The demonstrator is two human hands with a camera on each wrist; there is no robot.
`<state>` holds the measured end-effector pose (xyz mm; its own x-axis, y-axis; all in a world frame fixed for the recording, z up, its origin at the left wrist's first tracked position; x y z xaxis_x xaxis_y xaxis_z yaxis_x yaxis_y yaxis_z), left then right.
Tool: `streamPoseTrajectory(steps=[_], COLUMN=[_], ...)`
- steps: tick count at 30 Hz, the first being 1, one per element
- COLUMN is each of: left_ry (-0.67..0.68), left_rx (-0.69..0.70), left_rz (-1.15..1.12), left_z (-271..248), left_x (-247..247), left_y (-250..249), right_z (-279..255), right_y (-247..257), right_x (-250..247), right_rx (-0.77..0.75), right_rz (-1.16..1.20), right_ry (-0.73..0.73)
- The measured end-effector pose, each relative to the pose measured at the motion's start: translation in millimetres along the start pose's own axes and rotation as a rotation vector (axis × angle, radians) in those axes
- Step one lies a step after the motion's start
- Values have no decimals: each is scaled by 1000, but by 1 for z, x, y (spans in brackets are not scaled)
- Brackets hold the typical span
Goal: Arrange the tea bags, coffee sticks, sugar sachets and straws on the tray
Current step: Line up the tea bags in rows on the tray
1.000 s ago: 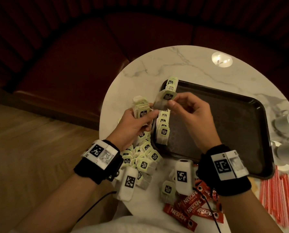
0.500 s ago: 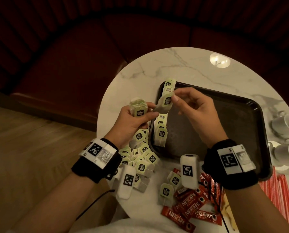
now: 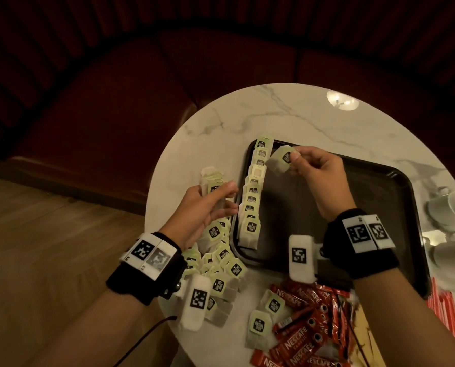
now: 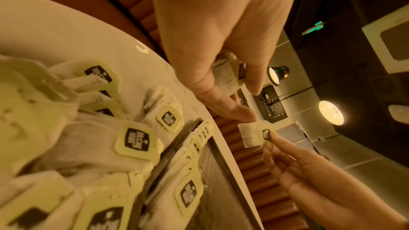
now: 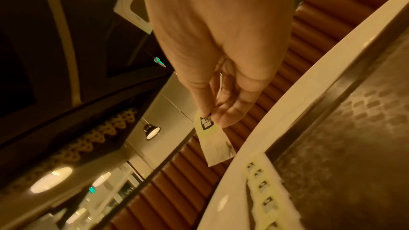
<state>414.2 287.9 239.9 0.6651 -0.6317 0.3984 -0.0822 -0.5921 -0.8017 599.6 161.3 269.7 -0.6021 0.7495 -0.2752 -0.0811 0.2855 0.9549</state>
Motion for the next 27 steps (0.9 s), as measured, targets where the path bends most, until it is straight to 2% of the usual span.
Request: streamPoseTrajectory(steps=[8, 11, 18, 23, 27], left_ry=[-54, -80, -100, -75, -81], left_rx=[-52, -54, -79, -94, -102], left_rz=[33, 37, 59, 88, 81], left_z=[14, 18, 21, 19, 19], left_x=[-7, -11, -14, -8, -7], left_y=[-3, -5, 1, 5, 5], right_z=[77, 94, 120, 120, 117], right_y=[-48, -59, -63, -56, -62], right_x=[-9, -8, -2, 2, 4], right_rx=[50, 78, 134, 105, 135], right_rz=[-324, -351, -359, -455, -407], right_ry=[-23, -6, -7, -3, -5])
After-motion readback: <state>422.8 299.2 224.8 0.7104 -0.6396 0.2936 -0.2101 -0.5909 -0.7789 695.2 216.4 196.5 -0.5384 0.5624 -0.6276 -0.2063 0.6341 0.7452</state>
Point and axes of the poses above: each hand's wrist, its own z-axis towards the middle knuckle, its own x-axis out of the palm, y = z × x, the point moved 1 cm from there along z, towards the middle knuckle
